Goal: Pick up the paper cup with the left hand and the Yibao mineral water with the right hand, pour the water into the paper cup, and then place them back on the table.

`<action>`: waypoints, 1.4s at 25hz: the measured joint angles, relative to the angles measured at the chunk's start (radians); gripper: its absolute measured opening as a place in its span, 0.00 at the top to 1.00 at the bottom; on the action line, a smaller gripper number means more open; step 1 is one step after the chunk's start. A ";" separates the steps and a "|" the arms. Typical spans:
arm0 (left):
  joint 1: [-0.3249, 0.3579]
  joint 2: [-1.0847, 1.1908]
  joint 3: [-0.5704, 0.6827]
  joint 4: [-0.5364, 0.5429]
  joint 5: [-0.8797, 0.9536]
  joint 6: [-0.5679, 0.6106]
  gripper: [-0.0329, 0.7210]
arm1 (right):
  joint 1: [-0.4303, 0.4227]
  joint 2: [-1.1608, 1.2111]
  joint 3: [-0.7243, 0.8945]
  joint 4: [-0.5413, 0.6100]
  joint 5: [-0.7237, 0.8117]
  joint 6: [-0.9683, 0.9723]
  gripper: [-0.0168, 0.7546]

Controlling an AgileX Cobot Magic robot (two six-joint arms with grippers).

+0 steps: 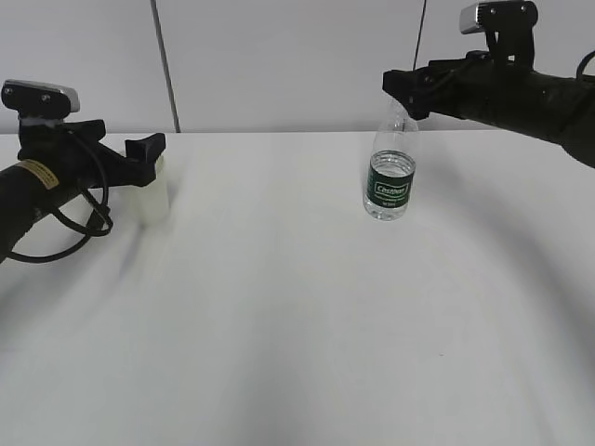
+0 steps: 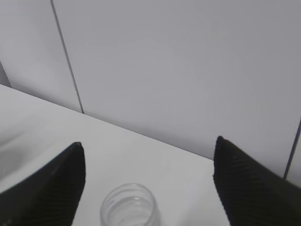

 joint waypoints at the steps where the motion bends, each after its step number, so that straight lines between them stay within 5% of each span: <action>1: 0.000 -0.006 0.000 0.000 0.006 0.000 0.17 | 0.000 -0.001 -0.012 -0.002 0.028 0.020 0.16; 16: 0.000 -0.110 -0.005 -0.027 0.162 -0.001 0.17 | 0.000 -0.016 -0.136 -0.083 0.178 0.158 0.18; 27: 0.000 -0.153 -0.032 -0.074 0.270 -0.006 0.17 | 0.000 -0.105 -0.173 -0.197 0.451 0.174 0.21; 35: 0.000 -0.253 -0.115 -0.104 0.552 -0.007 0.17 | 0.000 -0.163 -0.174 -0.200 0.640 0.176 0.21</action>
